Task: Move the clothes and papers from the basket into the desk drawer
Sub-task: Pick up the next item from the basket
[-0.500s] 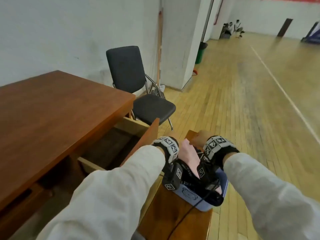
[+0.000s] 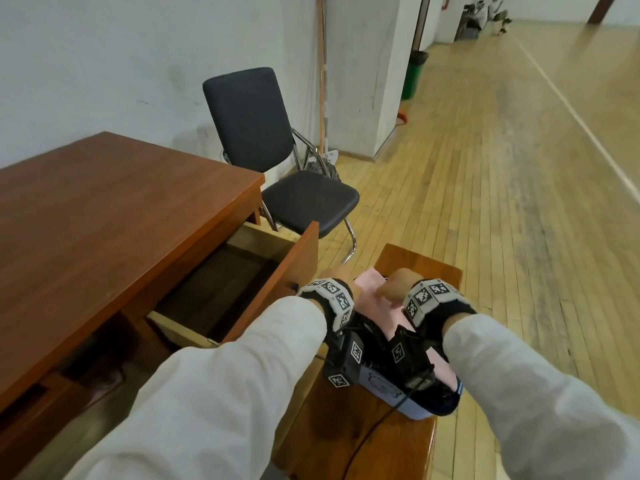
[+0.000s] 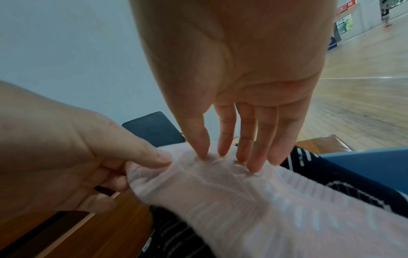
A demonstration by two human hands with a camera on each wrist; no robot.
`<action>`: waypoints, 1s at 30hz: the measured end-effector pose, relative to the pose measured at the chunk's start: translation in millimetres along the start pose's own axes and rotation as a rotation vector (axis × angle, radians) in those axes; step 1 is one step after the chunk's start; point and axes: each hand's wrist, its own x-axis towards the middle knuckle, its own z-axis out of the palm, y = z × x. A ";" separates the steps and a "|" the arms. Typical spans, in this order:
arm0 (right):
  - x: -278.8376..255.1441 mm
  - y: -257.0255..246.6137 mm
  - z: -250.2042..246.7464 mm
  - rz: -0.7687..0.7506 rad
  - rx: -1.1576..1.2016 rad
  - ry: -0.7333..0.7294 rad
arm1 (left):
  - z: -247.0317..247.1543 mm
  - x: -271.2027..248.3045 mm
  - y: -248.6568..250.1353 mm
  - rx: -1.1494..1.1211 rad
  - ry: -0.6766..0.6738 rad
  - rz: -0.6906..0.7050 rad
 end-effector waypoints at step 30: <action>-56.9 -84.9 -46.7 -0.262 0.374 -0.131 | -180.2 -41.6 -88.1 -0.514 0.558 0.092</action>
